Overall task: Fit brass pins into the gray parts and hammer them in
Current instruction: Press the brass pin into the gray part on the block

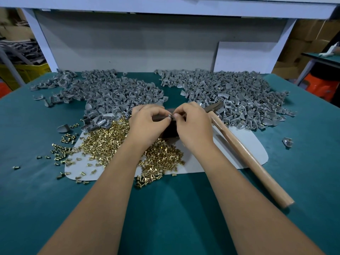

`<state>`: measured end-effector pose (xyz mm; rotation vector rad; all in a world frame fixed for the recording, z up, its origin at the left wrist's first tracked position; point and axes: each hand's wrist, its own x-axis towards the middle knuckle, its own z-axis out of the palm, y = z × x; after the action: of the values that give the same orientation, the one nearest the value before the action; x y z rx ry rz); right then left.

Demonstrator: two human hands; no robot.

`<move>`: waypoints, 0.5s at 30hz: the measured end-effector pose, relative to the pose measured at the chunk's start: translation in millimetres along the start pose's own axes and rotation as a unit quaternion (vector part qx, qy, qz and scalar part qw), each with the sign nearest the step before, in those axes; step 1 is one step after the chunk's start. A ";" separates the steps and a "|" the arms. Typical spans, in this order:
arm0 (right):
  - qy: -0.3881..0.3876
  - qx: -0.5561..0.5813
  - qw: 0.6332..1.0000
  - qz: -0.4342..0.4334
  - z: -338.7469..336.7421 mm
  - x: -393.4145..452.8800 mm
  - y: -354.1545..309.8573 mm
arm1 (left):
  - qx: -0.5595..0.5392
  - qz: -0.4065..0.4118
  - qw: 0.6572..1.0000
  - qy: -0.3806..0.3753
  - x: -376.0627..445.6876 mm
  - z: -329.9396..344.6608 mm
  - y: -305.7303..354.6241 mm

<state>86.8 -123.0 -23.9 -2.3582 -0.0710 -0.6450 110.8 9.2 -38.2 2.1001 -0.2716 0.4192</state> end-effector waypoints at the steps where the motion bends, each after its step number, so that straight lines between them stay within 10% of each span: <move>1: 0.001 0.008 1.000 0.004 -0.2 0.7 0.0 | 0.001 0.002 1.000 0.000 0.4 0.1 -0.5; 15: -0.070 -0.079 0.994 -0.011 -8.3 16.5 -2.7 | 0.001 -0.003 1.000 0.009 -0.2 1.3 -1.2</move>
<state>97.1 -128.2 -9.3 -2.5558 -0.1107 -0.5117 111.2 8.8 -39.9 2.0975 -0.2535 0.4351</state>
